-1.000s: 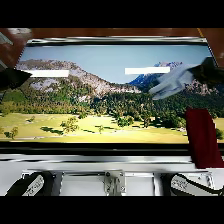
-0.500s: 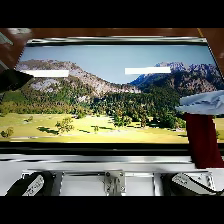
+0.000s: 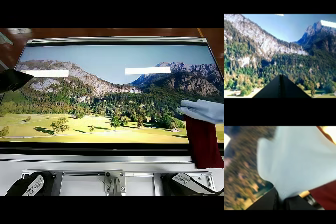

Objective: Fold the shirts.

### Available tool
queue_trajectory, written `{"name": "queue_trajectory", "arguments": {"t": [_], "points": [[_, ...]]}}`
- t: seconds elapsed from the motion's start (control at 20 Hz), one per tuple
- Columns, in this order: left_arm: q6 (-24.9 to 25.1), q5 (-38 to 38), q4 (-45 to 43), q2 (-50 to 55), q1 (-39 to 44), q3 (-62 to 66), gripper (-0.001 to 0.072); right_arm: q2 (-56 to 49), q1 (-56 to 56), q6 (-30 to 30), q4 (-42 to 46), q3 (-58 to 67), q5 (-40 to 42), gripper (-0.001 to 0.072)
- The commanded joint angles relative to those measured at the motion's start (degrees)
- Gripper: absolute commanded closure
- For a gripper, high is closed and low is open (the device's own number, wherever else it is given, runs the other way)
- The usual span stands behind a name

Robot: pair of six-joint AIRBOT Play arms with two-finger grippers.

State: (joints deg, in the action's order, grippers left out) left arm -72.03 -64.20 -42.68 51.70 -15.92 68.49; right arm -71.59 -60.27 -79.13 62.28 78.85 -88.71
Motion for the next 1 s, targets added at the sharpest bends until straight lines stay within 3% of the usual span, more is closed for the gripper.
{"name": "queue_trajectory", "arguments": {"t": [0.0,0.2,0.45,0.65,0.7,0.75,0.8,0.95], "points": [[0.00,0.04,-0.04,0.00,-0.04,0.00,0.0674,0.46,-0.22,-4.42,18.14,-3.04,-9.07,0.0642],[-0.02,0.02,-0.04,0.00,-0.04,0.00,0.0674,1.22,-0.22,-4.92,20.31,-13.27,-6.73,0.0642],[-0.02,0.04,-0.02,0.00,-0.07,0.00,0.0674,1.22,-0.22,-8.24,20.79,-23.56,2.29,0.0642],[-0.70,0.04,0.00,0.00,-0.04,0.00,0.0674,1.22,-0.22,-9.35,27.08,-27.50,5.31,0.0620],[-0.70,0.04,0.00,0.00,-0.04,0.00,0.0674,1.22,-0.22,-9.66,28.35,-27.80,6.10,0.0507],[-0.70,0.02,0.00,0.00,-0.04,0.00,0.0674,1.22,-0.22,-9.84,29.57,-27.85,6.60,0.0248],[-0.70,0.04,0.00,0.00,-0.04,0.00,0.0674,1.22,-0.22,-9.53,31.01,-27.85,6.64,0.0099],[-0.68,0.72,0.00,0.02,-0.04,0.00,0.0674,1.25,-0.22,-9.05,33.48,-26.43,4.59,0.0087]]}}
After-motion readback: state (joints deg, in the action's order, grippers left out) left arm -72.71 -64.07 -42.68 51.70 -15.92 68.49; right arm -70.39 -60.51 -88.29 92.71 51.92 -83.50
